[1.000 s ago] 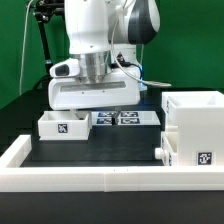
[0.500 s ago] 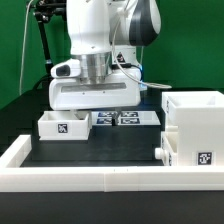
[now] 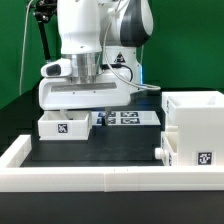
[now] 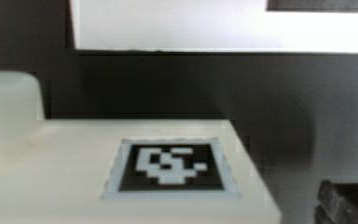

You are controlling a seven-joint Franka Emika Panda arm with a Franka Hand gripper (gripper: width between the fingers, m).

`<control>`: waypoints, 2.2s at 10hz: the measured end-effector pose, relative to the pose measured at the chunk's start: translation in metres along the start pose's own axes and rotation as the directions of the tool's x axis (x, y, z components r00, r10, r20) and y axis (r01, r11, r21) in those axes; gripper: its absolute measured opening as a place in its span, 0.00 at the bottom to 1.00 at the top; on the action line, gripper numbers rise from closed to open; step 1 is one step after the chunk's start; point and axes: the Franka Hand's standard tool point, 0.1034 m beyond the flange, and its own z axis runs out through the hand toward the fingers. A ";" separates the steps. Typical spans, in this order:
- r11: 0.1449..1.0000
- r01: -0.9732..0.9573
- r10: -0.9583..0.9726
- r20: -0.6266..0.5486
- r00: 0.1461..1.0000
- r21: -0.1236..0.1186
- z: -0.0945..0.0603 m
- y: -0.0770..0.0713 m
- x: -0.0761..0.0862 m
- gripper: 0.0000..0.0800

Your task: Assemble drawer

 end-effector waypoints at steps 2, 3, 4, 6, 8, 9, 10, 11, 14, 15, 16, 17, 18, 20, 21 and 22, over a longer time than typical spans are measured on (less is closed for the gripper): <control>1.000 0.000 0.000 0.001 1.000 0.000 0.000 0.000 0.000 0.77; 1.000 0.000 0.000 0.001 1.000 0.000 0.000 0.000 0.000 0.55; 1.000 0.000 0.000 0.001 1.000 0.000 0.000 0.000 0.000 0.55; 1.000 0.000 0.000 0.001 1.000 0.000 0.000 0.000 0.000 0.15; 1.000 0.000 0.000 0.000 1.000 0.000 0.000 0.000 0.000 0.05; 1.000 0.000 0.000 0.000 1.000 0.000 0.000 0.000 0.000 0.05; 1.000 0.000 0.000 0.000 1.000 0.000 0.000 0.000 0.000 0.05; 1.000 0.000 0.000 0.000 1.000 0.000 0.000 0.000 0.000 0.05; 1.000 0.005 -0.005 0.000 1.000 0.001 -0.001 -0.002 0.001 0.05; 1.000 0.031 -0.031 -0.001 1.000 0.005 -0.007 -0.013 0.005 0.05; 0.999 0.051 -0.051 0.010 0.999 0.016 -0.013 -0.023 0.008 0.05; 0.997 0.073 -0.073 0.015 0.997 0.025 -0.020 -0.032 0.011 0.05; 0.996 0.084 -0.085 0.021 0.996 0.033 -0.027 -0.038 0.014 0.05; 0.987 0.157 -0.158 0.020 0.987 0.044 -0.035 -0.042 0.021 0.05; 0.987 0.153 -0.155 0.025 0.988 0.045 -0.032 -0.041 0.019 0.05; 0.982 0.183 -0.184 0.025 0.983 0.046 -0.031 -0.041 0.019 0.05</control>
Offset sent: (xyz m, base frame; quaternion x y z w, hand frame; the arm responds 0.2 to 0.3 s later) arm 0.0000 0.0000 0.0000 0.0000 0.0000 0.0000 1.0000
